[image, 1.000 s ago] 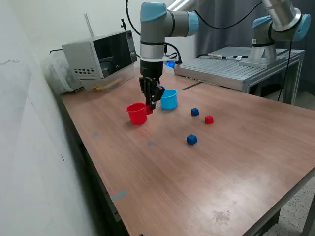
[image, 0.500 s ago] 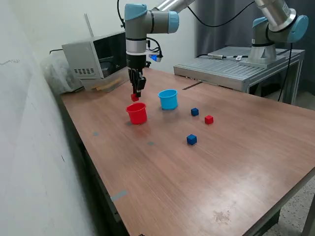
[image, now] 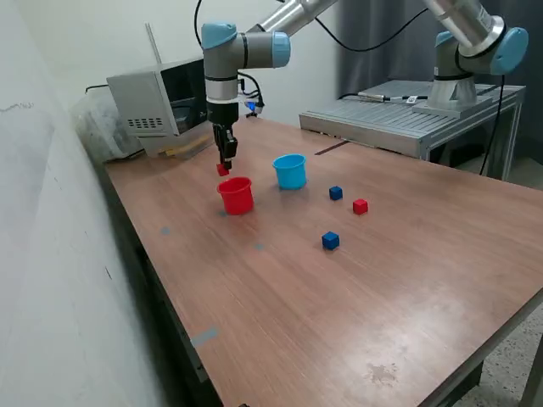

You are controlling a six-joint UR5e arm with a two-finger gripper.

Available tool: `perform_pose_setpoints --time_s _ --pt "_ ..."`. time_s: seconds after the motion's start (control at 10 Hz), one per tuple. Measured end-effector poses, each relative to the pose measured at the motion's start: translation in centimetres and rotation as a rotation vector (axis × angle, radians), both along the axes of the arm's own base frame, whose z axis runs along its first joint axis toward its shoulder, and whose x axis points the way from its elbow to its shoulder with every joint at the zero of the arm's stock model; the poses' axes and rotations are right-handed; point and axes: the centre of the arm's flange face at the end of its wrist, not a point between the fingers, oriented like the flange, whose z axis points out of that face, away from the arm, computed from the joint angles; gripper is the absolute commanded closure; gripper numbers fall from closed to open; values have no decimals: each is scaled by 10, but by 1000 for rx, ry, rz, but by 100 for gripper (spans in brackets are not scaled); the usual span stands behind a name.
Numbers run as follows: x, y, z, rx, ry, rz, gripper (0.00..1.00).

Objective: Place red objects in the red bin, and blue objects in the blue bin.

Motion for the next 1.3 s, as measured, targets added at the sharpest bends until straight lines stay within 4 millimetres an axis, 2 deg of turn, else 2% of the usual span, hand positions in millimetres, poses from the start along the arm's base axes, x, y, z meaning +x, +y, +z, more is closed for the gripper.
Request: perform_pose_setpoints --time_s 0.3,0.4,0.9,1.0,1.1,1.2,1.3 --pt "-1 8 -10 -3 -11 -7 100" --pt "-1 6 -11 -4 -14 -6 0" --pt "-1 -4 -13 -6 -18 3 0" --pt "-1 -13 -12 -5 -19 11 0" --pt "1 -31 -11 -4 -23 29 0" --pt "8 -62 -6 -4 -28 57 0" --pt "20 -101 4 -2 -30 93 0"
